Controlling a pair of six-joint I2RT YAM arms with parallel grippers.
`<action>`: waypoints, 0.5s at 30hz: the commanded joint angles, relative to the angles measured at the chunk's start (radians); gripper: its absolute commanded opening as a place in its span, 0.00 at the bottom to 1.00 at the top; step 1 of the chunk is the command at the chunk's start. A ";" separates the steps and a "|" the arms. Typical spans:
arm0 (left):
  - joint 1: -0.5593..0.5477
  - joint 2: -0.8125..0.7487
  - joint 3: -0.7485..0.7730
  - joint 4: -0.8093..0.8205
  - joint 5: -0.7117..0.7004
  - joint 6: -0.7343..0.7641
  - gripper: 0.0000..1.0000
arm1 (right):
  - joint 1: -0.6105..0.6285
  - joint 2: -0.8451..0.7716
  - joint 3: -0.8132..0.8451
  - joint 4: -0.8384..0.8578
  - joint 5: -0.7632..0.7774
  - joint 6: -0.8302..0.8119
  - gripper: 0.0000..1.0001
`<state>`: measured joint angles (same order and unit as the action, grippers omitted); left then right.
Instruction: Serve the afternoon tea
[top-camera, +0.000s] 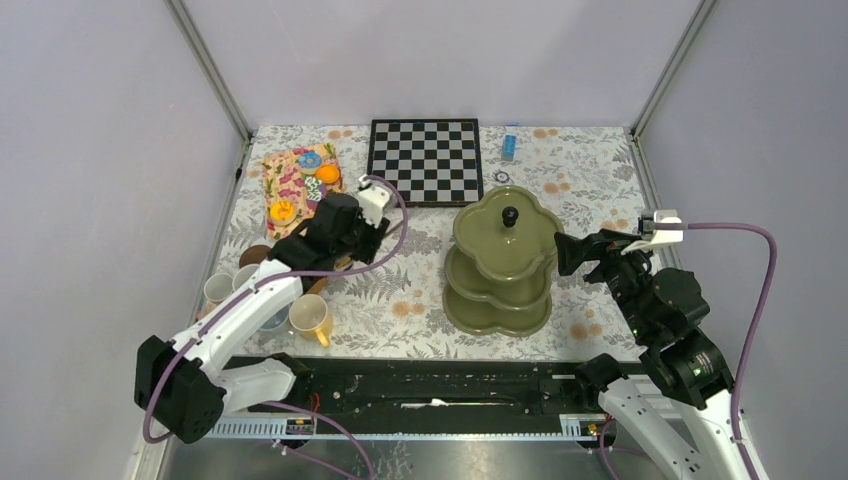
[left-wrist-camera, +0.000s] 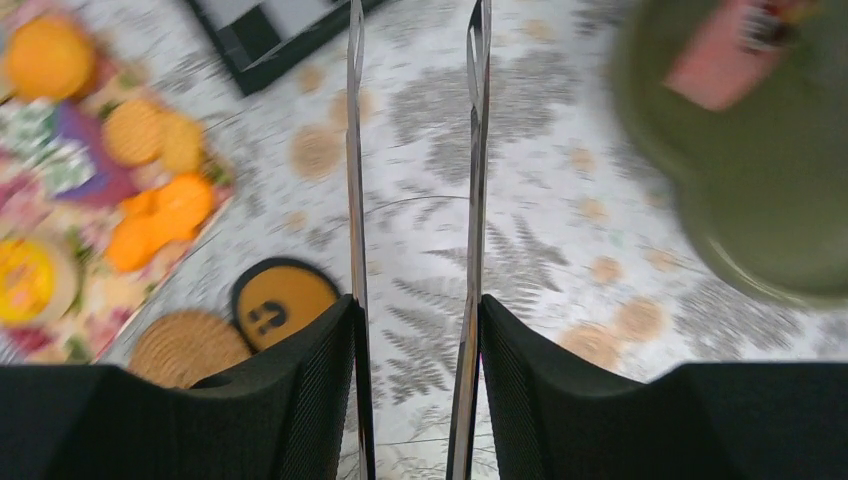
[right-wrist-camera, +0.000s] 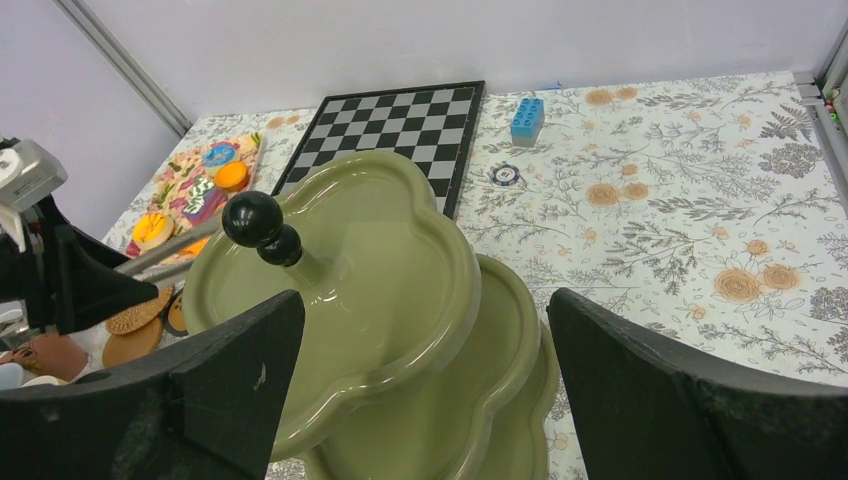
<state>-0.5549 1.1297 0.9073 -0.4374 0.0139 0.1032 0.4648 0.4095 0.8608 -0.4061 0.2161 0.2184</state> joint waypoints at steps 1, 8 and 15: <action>0.091 0.043 0.066 0.011 -0.311 -0.113 0.49 | 0.005 0.006 0.000 0.045 -0.007 0.001 0.98; 0.405 0.186 0.228 -0.074 -0.245 -0.267 0.48 | 0.005 0.005 -0.005 0.045 -0.013 0.006 0.98; 0.439 0.289 0.283 -0.076 -0.274 -0.300 0.48 | 0.005 -0.007 -0.005 0.042 -0.005 0.009 0.98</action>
<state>-0.1307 1.3750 1.1309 -0.5201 -0.2420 -0.1570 0.4648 0.4095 0.8585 -0.4061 0.2157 0.2222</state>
